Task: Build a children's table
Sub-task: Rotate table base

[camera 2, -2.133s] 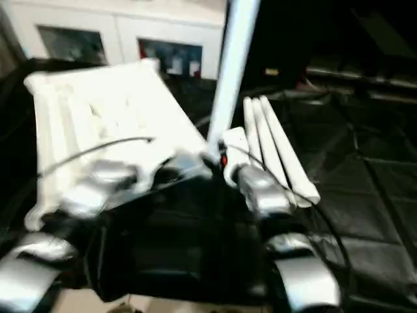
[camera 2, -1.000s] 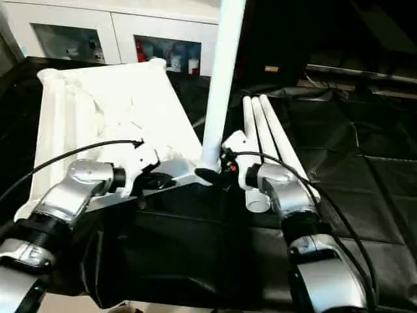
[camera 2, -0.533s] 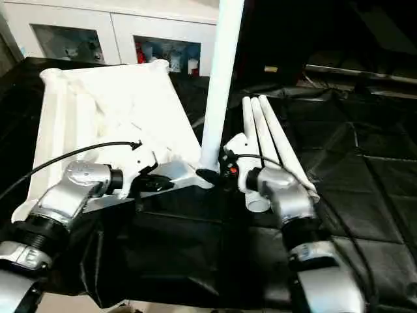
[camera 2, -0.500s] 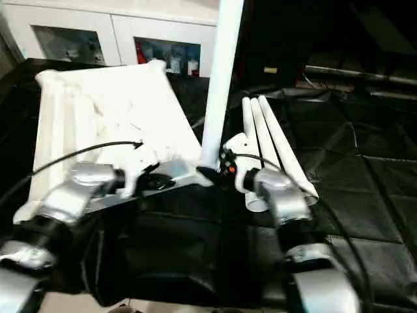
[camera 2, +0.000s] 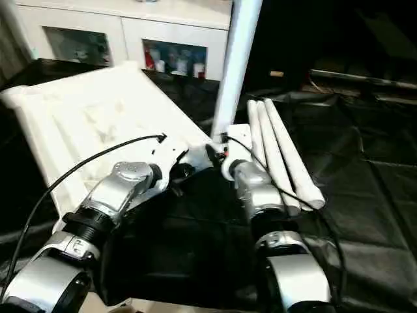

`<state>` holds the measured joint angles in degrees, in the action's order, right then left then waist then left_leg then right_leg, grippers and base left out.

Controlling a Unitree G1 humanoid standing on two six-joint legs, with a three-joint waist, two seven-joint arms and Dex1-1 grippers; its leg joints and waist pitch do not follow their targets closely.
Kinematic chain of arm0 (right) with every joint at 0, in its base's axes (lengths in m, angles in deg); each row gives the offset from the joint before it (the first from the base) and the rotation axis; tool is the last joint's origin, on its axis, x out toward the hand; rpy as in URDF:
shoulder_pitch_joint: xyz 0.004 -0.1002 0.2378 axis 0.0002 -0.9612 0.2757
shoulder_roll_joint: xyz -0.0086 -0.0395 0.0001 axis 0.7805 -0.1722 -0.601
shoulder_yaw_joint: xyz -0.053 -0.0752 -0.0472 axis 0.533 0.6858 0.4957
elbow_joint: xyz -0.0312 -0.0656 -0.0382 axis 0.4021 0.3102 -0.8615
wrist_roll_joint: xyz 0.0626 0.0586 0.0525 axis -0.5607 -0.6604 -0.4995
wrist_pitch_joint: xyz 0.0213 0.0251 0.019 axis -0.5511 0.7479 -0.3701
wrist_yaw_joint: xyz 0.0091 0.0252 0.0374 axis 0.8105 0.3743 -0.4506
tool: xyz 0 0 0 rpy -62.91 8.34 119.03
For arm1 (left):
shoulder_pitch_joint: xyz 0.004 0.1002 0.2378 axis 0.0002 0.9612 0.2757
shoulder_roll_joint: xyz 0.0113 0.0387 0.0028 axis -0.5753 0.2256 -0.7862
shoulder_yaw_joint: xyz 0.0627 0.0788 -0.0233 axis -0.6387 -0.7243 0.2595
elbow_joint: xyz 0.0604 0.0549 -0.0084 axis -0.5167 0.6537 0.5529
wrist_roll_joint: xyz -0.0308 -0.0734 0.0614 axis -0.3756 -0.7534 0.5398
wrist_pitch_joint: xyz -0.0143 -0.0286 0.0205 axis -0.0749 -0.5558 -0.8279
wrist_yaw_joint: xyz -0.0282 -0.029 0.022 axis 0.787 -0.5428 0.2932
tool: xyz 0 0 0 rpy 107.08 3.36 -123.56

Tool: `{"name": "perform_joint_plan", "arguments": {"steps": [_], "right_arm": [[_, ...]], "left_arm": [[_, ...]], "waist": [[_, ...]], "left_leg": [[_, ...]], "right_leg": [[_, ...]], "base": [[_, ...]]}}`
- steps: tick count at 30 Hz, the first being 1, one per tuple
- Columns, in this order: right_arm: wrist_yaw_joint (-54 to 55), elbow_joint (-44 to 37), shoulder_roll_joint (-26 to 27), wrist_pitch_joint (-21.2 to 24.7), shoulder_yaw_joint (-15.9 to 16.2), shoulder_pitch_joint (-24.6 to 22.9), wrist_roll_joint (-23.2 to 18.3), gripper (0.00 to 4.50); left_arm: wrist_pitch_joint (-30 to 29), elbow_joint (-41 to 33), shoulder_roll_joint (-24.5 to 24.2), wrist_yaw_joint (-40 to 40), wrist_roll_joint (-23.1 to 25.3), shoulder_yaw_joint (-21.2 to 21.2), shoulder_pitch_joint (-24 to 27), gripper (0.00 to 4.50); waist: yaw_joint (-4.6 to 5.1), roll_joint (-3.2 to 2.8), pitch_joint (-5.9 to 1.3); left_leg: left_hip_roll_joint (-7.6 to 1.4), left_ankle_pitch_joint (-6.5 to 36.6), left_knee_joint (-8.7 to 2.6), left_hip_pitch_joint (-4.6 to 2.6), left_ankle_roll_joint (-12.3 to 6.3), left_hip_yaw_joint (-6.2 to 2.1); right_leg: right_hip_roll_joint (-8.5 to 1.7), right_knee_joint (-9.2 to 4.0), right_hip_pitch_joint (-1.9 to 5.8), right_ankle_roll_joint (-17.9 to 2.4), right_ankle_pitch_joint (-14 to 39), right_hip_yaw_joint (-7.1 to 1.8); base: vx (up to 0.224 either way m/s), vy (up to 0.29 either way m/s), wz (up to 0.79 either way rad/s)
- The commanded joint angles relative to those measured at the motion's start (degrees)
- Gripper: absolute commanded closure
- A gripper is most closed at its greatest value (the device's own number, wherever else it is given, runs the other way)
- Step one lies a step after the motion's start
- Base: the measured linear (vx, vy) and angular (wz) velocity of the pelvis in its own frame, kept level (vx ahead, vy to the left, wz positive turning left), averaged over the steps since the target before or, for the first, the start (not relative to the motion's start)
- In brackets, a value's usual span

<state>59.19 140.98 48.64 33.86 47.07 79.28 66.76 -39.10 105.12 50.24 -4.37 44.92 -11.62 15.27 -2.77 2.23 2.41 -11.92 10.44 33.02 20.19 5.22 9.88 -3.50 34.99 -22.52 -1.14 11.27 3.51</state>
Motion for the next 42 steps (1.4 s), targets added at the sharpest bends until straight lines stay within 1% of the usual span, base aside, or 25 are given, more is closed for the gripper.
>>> {"name": "perform_joint_plan", "arguments": {"steps": [1,5,6,8,9,10,11,12,14,16,18,20,22,24,25,26,27,28,30,32,34,35,36,38,42], "right_arm": [[-1.46,1.03,0.46,0.15,1.79,-0.30,0.37,0.72],[-2.35,-4.39,-1.78,0.55,1.82,-2.48,0.18,0.72],[-2.66,-6.01,-2.31,0.63,1.81,-3.26,0.16,0.72],[-2.57,-9.94,-3.39,1.24,1.14,-5.34,0.05,0.72],[-2.35,-10.46,-3.57,1.28,0.94,-5.67,0.06,0.72],[-2.26,-10.63,-3.64,1.28,0.88,-5.78,0.06,0.63],[-1.69,-11.17,-3.90,1.02,0.72,-6.29,0.29,0.60],[-1.12,-11.55,-4.00,0.60,0.78,-6.69,0.26,0.60],[-0.91,-11.80,-3.99,0.49,0.76,-6.86,0.16,0.60],[-0.26,-14.37,-3.64,1.51,0.71,-7.73,-0.32,0.60],[-0.18,-15.41,-3.55,2.03,0.78,-8.07,-0.35,0.60],[-0.43,-16.20,-3.57,2.35,1.21,-8.27,-0.19,0.60],[-1.42,-16.32,-3.50,2.36,2.14,-8.44,0.01,0.60],[-1.94,-16.08,-3.36,2.13,2.87,-8.66,0.32,0.60],[-1.97,-15.56,-3.15,1.97,3.10,-8.66,0.49,0.60],[-1.96,-15.42,-3.03,1.89,3.19,-8.72,0.55,0.60],[-1.96,-15.42,-3.03,1.89,3.19,-8.72,0.55,0.60],[-1.79,-15.20,-2.70,1.90,3.34,-8.83,0.65,0.60],[-1.59,-14.67,-2.28,2.07,3.55,-8.79,0.82,0.60],[-1.52,-13.94,-1.92,2.29,3.71,-8.45,0.92,0.60],[-1.68,-13.26,-1.69,2.52,3.91,-7.99,0.83,0.60],[-1.70,-13.20,-1.67,2.52,3.94,-7.93,0.82,0.60],[-2.05,-12.56,-1.41,2.48,4.23,-7.32,0.61,0.60],[-2.16,-12.14,-1.24,2.50,4.36,-6.87,0.52,0.60],[-2.66,-10.25,-1.08,2.36,4.57,-5.68,0.53,0.60]], "left_arm": [[0.12,1.82,0.97,-1.02,-0.35,-0.18,-0.16,4.50],[0.50,4.16,0.51,-3.36,-0.34,1.42,-1.75,4.50],[0.99,5.09,0.51,-4.29,-0.44,1.97,-2.39,4.50],[5.07,8.39,0.74,-7.32,-0.83,3.70,-4.65,4.50],[7.09,9.27,0.90,-7.94,-1.25,4.37,-5.32,4.50],[7.83,9.59,0.95,-8.16,-1.41,4.62,-5.56,4.22],[11.34,10.48,1.29,-8.13,-2.78,6.10,-6.69,3.94],[13.15,10.10,1.42,-8.29,-4.11,7.55,-7.44,3.94],[13.71,9.80,1.41,-8.81,-4.52,8.16,-7.73,3.91],[16.78,8.85,-0.11,-12.40,-4.08,9.56,-8.31,3.64],[17.36,8.41,-0.78,-13.19,-4.13,10.05,-8.33,3.50],[17.27,6.66,-2.41,-14.19,-4.15,11.10,-7.90,3.50],[15.76,1.85,-6.21,-16.43,-2.94,12.92,-6.23,3.50],[13.07,-2.66,-9.71,-19.33,-1.41,15.22,-4.42,3.50],[10.96,-6.26,-12.47,-22.38,0.26,17.29,-2.69,3.50],[10.04,-7.77,-13.62,-23.71,0.96,18.32,-1.81,3.50],[10.04,-7.77,-13.62,-23.71,0.96,18.32,-1.81,3.50],[8.66,-11.33,-16.15,-26.49,3.03,20.42,0.62,3.50],[6.81,-16.57,-19.32,-28.97,6.42,23.06,4.54,3.50],[3.78,-21.46,-21.26,-29.77,8.70,25.92,8.56,3.50],[-0.35,-25.64,-22.51,-29.35,9.51,27.64,12.32,3.50],[-0.72,-25.91,-22.66,-29.28,9.52,27.72,12.65,3.50],[-5.13,-28.32,-24.41,-28.06,9.37,28.08,16.39,3.50],[-8.27,-29.68,-25.31,-27.02,9.19,27.92,18.63,3.50],[-18.49,-34.72,-26.92,-20.02,9.41,24.11,25.28,3.50]], "waist": [[-0.24,0.04,-3.32],[-0.62,-0.25,-3.30],[-0.76,-0.10,-3.28],[-0.88,0.02,-3.30],[-0.85,-0.34,-3.28],[-0.71,-0.17,-3.24],[-0.72,-0.18,-3.32],[-0.79,-0.12,-3.33],[-0.96,-0.35,-3.77],[-0.89,-0.55,-3.78],[-0.87,-0.41,-3.78],[-0.88,-0.44,-3.69],[-0.98,-0.64,-3.59],[-0.54,-0.60,-3.47],[-0.53,-0.45,-3.33],[-0.60,-0.72,-3.42],[-0.53,-0.46,-3.20],[-0.59,0.33,-3.20],[-0.86,-0.28,-3.10],[-0.88,0.45,-3.11],[-0.86,0.12,-3.02],[-0.96,0.04,-3.03],[-1.17,0.84,-2.95],[-1.25,0.85,-2.76],[-1.70,0.94,-2.51]], "left_leg": [[-1.12,8.75,-3.57,0.24,-2.14,-0.16],[-1.14,7.42,-3.45,0.08,-2.94,-0.01],[-1.12,7.04,-3.42,0.14,-3.20,0.01],[-1.04,7.40,-3.44,0.08,-3.24,0.01],[-1.06,7.28,-3.48,0.10,-3.19,-0.09],[-0.95,7.30,-3.49,0.25,-3.22,-0.11],[-0.87,7.23,-3.38,0.21,-3.13,-0.11],[-0.76,6.70,-3.24,0.34,-3.35,-0.03],[-1.01,4.50,-3.01,0.36,-3.78,-0.10],[-1.01,1.73,-2.75,0.50,-5.29,-0.08],[-1.04,0.91,-2.72,0.52,-6.54,-0.14],[-1.10,1.30,-2.69,0.41,-6.75,-0.05],[-1.34,2.46,-2.85,0.30,-6.06,-0.14],[-1.40,3.79,-2.96,0.31,-4.80,-0.06],[-1.35,4.79,-3.03,0.06,-4.14,0.06],[-1.69,5.03,-3.09,0.05,-3.50,-0.10],[-1.49,5.11,-3.18,0.19,-3.08,-0.03],[-1.59,5.13,-3.19,0.07,-2.76,0.04],[-1.75,4.66,-3.32,0.10,-2.25,-0.11],[-1.86,4.25,-3.36,0.00,-2.02,-0.03],[-1.67,3.37,-3.34,-0.15,-1.53,0.00],[-1.77,3.58,-3.32,-0.36,-1.16,0.05],[-1.72,4.01,-3.39,-0.27,-1.14,0.07],[-1.66,5.24,-3.53,-0.33,-0.60,0.09],[-1.73,10.23,-3.91,-0.64,1.40,-0.08]], "right_leg": [[-4.37,-4.10,2.83,-10.76,7.97,-2.73],[-4.09,-3.91,2.77,-11.53,4.81,-2.73],[-4.08,-3.88,2.84,-11.63,3.95,-2.72],[-4.03,-4.01,2.94,-11.27,4.20,-2.74],[-4.08,-3.96,2.94,-11.34,3.95,-2.74],[-4.04,-4.12,3.01,-11.21,4.17,-2.69],[-4.09,-4.07,3.11,-11.28,4.36,-2.70],[-4.16,-3.99,3.24,-11.63,3.71,-2.77],[-4.27,-3.34,3.29,-13.08,-0.40,-2.80],[-3.94,-2.58,3.28,-14.81,-7.78,-2.65],[-4.02,-2.41,3.36,-15.03,-9.78,-2.57],[-4.06,-2.47,3.31,-15.24,-8.92,-2.57],[-4.18,-2.50,3.26,-15.21,-6.97,-2.52],[-4.02,-2.53,3.13,-14.81,-4.92,-2.47],[-3.93,-2.88,2.91,-14.26,-2.72,-2.51],[-4.21,-2.53,3.02,-14.22,-2.42,-2.52],[-3.99,-2.71,2.90,-13.50,-0.85,-2.47],[-4.01,-2.82,2.78,-13.02,0.00,-2.53],[-4.12,-2.57,2.57,-12.58,0.54,-2.51],[-4.10,-2.47,2.45,-12.32,0.37,-2.49],[-3.83,-2.35,2.17,-12.13,-0.88,-2.51],[-3.86,-2.28,2.04,-12.22,-1.23,-2.52],[-3.86,-2.20,2.06,-12.20,-1.03,-2.53],[-3.81,-2.36,1.79,-11.78,0.28,-2.56],[-3.95,-2.86,1.43,-10.21,5.66,-2.67]], "base": [[0.000,0.000,0.00],[0.000,0.000,0.00],[0.000,0.000,0.00],[0.000,0.000,0.00],[0.000,0.000,0.00],[0.000,0.000,0.00],[0.000,0.000,0.00],[0.000,0.000,0.00],[0.000,0.000,0.00],[0.000,0.000,0.00],[0.000,0.000,0.00],[0.000,0.000,0.00],[0.000,0.000,0.00],[0.000,0.000,0.00],[0.000,0.000,0.00],[0.000,0.000,0.00],[0.000,0.000,0.00],[0.000,0.000,0.00],[0.000,0.000,0.00],[0.000,0.000,0.00],[0.000,0.000,0.00],[0.000,0.000,0.00],[0.000,0.000,0.00],[0.000,0.000,0.00],[0.000,0.000,0.00]]}}
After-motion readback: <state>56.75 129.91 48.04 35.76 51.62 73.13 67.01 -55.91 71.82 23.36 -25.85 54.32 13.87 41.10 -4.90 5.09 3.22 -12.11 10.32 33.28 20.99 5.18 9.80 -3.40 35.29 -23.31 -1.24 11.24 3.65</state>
